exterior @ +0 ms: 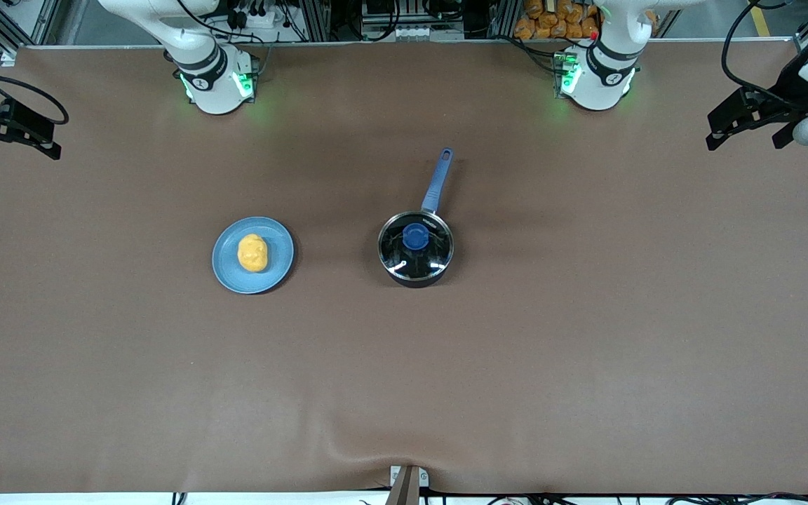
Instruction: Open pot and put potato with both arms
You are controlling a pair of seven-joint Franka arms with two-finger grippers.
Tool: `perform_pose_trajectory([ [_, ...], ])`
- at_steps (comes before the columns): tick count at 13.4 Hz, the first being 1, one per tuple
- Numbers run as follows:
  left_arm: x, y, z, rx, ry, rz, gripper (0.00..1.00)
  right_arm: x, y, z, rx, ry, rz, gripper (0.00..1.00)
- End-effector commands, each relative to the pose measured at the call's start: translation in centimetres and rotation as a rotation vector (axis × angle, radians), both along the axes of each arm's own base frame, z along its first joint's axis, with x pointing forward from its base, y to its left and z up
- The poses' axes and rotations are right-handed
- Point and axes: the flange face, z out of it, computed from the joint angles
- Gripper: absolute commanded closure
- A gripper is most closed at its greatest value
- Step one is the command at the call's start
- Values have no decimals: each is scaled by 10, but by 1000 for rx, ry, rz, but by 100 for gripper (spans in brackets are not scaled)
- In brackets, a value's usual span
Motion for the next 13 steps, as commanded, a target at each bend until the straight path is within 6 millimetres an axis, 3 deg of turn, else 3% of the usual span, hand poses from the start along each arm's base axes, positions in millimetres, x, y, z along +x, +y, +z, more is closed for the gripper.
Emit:
perform_pose_trajectory([
  [1,4,2,8,-6,-13,8,0,-8,-3,4,19,-4,9,0],
  [13,13,1,-4,0,8,-7,0,-7,-9,2,40,2,-5,0],
])
